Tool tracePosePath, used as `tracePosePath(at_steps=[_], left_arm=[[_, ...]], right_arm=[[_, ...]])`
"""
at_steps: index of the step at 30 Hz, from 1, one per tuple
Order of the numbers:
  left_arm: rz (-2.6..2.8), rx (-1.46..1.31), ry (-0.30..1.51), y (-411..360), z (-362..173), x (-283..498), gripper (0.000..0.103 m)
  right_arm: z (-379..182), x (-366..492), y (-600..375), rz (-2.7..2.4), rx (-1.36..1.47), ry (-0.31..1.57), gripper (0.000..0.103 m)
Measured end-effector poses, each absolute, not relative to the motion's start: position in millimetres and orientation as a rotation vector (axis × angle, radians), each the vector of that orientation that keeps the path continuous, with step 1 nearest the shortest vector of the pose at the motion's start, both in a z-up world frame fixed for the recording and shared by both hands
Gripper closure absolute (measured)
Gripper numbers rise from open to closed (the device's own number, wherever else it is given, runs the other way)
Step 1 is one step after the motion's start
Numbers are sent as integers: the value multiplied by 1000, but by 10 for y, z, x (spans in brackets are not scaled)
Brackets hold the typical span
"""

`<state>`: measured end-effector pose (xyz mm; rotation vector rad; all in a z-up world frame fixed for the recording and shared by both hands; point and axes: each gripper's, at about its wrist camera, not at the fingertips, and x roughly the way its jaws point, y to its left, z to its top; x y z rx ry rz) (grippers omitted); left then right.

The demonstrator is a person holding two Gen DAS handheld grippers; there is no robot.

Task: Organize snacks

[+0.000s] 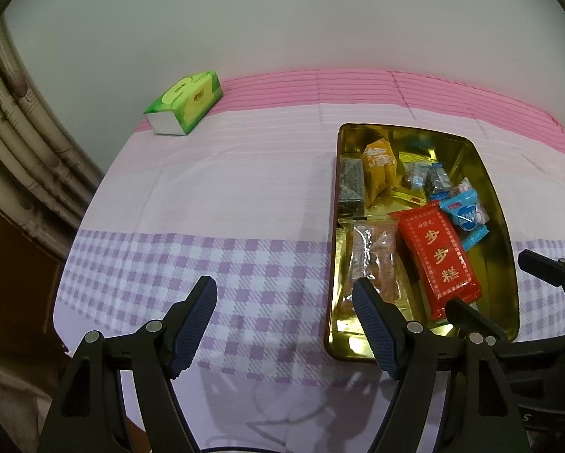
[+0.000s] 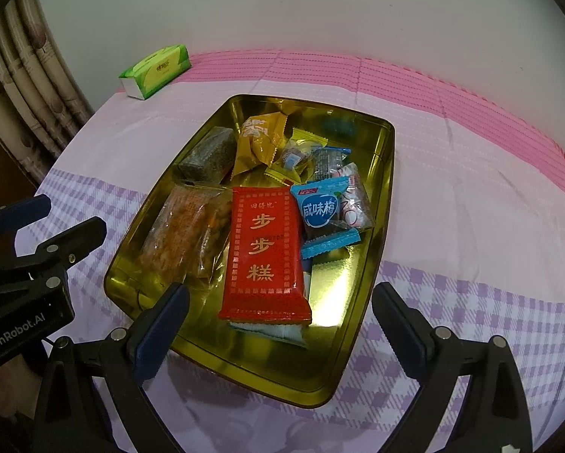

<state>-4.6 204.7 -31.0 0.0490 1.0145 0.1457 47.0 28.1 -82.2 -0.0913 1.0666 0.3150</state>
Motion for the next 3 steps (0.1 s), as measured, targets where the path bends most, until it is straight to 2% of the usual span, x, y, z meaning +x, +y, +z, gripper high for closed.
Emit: tracePosePath(at_steps=[3], left_arm=[[147, 46, 1015, 2050, -311, -48, 28]], right_arm=[[-816, 468, 288, 315, -93, 1064, 7]])
